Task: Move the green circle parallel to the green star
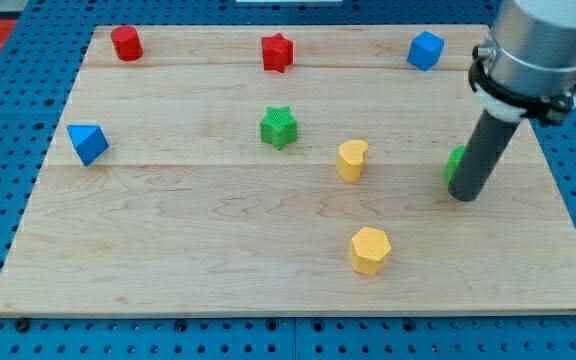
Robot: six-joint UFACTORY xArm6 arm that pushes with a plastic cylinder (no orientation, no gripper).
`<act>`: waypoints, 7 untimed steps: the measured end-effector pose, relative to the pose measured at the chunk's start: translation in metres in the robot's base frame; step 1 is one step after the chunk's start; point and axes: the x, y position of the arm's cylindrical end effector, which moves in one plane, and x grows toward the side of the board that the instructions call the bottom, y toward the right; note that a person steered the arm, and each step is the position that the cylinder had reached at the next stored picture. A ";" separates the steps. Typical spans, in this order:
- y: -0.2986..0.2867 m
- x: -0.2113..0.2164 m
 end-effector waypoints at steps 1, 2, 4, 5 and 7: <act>0.000 -0.030; 0.000 -0.049; 0.000 -0.049; 0.000 -0.047; -0.005 -0.011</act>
